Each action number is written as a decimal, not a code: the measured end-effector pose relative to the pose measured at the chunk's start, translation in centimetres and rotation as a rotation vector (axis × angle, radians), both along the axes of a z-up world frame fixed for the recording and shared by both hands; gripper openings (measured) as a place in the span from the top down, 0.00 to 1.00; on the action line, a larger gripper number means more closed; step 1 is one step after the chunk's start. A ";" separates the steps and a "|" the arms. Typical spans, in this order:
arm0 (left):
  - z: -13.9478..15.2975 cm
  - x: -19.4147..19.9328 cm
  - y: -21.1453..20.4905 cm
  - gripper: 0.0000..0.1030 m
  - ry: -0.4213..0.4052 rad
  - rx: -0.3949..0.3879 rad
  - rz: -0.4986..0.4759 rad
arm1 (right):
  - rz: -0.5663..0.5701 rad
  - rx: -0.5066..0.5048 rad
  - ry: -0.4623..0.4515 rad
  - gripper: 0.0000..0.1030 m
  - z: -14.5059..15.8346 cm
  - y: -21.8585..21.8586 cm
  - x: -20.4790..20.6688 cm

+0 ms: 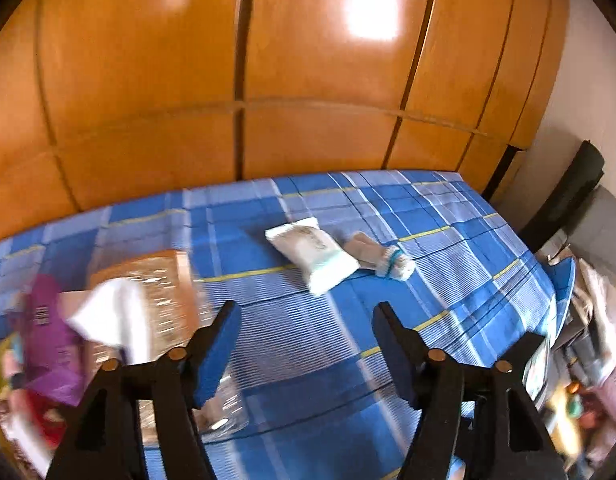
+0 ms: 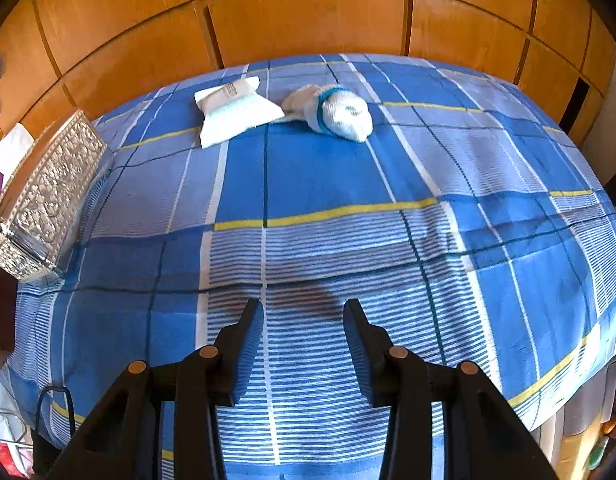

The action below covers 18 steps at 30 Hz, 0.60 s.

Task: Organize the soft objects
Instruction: 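Move both grippers back over the bedspread toward the remaining items, then grasp the white cleaning wipes pack with the left gripper and lift it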

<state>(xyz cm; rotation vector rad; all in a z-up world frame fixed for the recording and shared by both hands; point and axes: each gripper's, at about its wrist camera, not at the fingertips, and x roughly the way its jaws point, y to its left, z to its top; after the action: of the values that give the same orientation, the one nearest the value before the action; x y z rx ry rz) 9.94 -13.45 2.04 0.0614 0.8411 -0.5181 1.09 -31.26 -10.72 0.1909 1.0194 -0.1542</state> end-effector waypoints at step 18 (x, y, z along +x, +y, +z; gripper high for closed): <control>-10.3 15.6 -10.2 0.21 0.318 0.050 0.185 | 0.067 0.017 -0.083 0.30 -0.9 0.8 -0.2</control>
<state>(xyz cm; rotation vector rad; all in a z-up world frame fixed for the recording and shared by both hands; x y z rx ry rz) 25.54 -23.67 -8.24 -0.0547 1.1585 -0.3358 0.84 -30.48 -11.58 0.1767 0.9436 -0.0766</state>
